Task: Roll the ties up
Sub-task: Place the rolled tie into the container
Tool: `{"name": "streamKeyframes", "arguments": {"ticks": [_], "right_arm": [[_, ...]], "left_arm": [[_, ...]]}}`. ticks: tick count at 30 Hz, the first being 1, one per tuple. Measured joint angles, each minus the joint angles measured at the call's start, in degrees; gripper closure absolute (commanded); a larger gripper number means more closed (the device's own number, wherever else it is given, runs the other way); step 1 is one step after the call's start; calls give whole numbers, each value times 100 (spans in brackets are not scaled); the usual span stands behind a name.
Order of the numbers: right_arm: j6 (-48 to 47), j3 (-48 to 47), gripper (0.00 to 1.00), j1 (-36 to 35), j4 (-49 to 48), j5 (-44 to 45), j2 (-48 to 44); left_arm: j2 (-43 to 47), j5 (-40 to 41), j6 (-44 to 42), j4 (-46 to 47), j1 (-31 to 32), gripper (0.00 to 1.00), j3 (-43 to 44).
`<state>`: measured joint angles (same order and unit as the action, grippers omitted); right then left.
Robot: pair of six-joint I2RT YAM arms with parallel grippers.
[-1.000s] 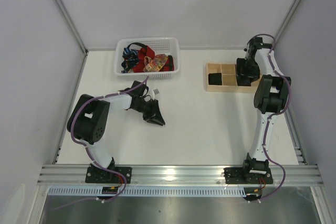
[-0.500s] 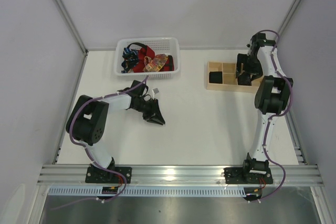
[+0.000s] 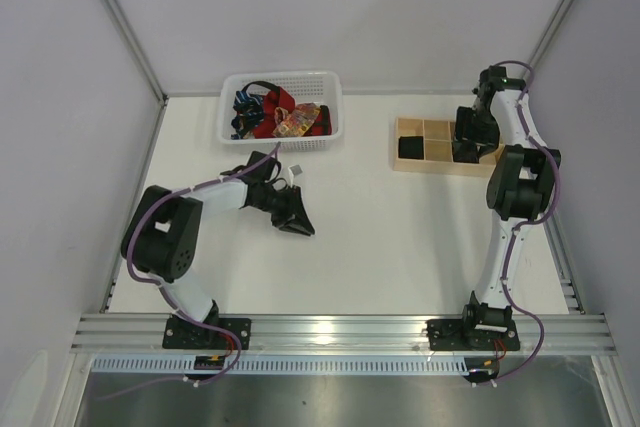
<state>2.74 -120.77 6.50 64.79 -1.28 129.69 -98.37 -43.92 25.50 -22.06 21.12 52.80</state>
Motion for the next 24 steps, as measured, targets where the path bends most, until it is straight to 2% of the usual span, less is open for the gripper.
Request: {"name": "streamKeyframes", "arguments": {"ticks": [2,4,14,18,20,24], "right_arm": [[0,24,34,0,-7,44,4],[-22,28,43,-2,-17,103,7],[-232,66,48,-57,-61,350,15],[-289,79,59,-105,-76,398,15],[-284,76,56,-120,-76,409,15],[-201,-92,36,-138,31,444,85]], "left_arm": [[68,4,0,-4,0,76,-9],[140,9,2,-33,0,75,-13],[280,50,55,-179,0,75,-20],[396,160,61,-319,0,75,-17],[487,223,96,-433,-2,75,0],[715,376,164,-667,-2,74,118]]}}
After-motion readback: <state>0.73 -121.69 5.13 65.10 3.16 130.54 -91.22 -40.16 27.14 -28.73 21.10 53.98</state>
